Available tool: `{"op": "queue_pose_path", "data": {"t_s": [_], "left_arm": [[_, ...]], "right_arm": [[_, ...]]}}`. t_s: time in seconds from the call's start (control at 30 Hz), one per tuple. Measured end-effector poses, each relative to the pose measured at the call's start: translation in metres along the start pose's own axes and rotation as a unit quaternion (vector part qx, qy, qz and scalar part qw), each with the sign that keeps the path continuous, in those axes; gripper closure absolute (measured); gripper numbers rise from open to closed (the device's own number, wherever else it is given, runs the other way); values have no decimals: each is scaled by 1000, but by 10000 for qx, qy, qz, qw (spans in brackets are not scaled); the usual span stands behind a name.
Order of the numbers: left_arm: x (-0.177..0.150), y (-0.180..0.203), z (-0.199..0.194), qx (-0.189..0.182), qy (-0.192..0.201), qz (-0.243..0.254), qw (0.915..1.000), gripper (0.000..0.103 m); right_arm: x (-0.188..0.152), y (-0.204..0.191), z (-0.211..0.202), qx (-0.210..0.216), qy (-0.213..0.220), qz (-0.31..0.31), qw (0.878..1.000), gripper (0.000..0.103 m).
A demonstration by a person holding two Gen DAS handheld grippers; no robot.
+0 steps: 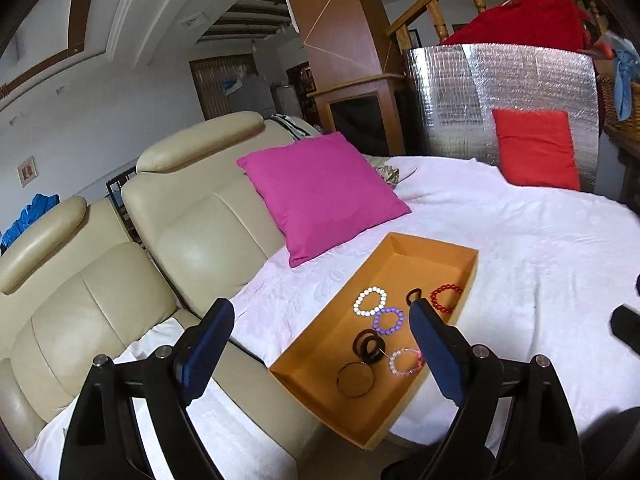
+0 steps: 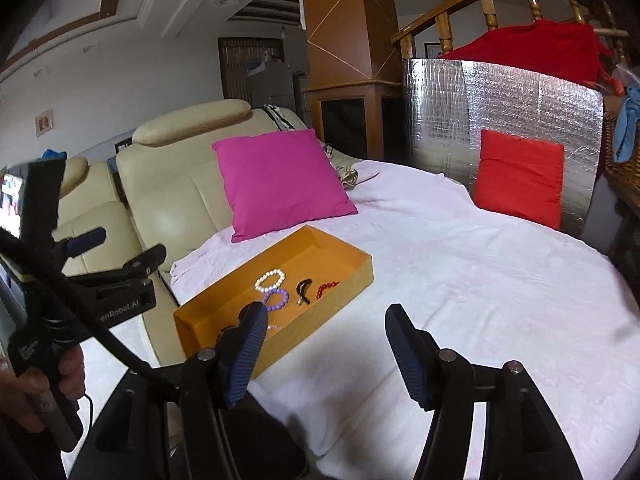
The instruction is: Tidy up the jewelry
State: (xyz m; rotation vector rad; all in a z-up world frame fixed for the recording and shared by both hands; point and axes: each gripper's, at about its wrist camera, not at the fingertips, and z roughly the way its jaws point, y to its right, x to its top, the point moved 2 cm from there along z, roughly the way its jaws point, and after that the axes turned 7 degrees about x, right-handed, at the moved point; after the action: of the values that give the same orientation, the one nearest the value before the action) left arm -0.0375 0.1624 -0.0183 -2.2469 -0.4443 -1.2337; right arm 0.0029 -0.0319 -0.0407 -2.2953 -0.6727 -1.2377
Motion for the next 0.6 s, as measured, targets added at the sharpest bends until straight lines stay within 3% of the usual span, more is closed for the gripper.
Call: {"op": "queue_pose_path", "data": {"t_s": [0.27,0.43,0.6], "left_arm": [[-4,-25,-52,-288,104,-245,9992,12],[-7,-35,-70,-224,277,-344,9988,3],[-8,-39,-75,-173,341,-294,9988,3]], "right_arm": [[-6,-29,-39,-239,-6,96,9997,37],[-7,-44,-55,-292,46,11,9996,33],[-7,-54,-60,-298,53,-74,9995,33]]}}
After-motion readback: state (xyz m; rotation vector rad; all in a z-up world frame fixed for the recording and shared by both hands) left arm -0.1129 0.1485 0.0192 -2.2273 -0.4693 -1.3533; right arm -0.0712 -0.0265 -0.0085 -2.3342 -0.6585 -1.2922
